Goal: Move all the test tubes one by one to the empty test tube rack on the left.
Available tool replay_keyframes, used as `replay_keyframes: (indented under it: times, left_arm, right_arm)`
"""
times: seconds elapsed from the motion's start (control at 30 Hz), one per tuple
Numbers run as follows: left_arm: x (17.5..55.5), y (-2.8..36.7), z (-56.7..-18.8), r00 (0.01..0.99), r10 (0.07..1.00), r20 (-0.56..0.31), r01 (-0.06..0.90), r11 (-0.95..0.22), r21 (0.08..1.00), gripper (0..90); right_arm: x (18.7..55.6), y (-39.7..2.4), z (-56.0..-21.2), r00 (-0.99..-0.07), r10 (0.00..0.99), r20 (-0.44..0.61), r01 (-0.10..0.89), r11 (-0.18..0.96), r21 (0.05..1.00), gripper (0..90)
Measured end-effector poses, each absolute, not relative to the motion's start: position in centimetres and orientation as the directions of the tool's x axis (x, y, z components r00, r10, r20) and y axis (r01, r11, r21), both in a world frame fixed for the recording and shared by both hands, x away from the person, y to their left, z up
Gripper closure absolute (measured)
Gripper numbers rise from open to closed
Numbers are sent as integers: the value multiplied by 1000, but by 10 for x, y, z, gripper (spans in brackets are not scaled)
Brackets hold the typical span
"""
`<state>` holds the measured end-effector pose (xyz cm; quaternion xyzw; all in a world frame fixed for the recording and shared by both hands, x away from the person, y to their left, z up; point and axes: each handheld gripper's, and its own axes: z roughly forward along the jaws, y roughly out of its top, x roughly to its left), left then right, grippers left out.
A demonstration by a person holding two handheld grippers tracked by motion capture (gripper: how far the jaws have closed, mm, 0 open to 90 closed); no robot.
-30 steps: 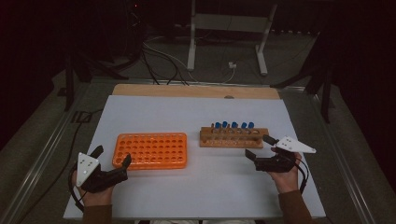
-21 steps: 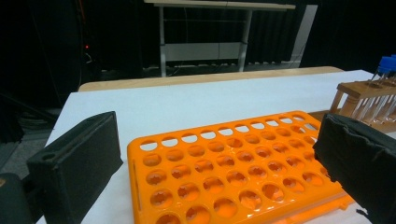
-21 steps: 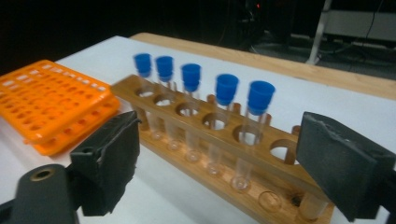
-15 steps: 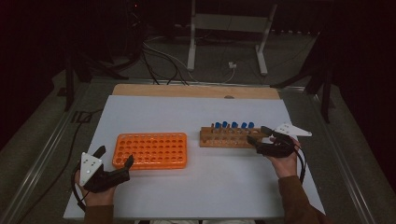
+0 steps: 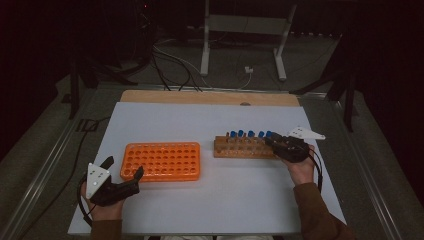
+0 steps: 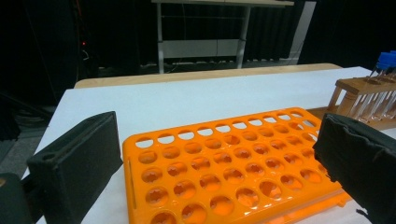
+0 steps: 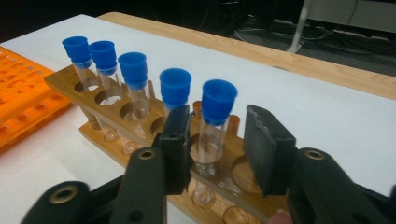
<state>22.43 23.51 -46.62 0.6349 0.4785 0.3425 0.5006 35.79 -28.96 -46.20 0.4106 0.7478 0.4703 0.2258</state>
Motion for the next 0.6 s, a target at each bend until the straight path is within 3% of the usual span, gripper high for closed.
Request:
replay_keyframes:
  times: [0.37, 0.6]
  left_arm:
    - [224, 235, -466, 312, 949, -46, 267, -41, 963, 13]
    - [225, 234, -467, 317, 947, -49, 270, -41, 962, 14]
  right_arm:
    - [364, -282, -468, -567, 824, 13, 397, 259, 880, 740]
    - [362, -281, -467, -577, 817, 14, 390, 260, 883, 762]
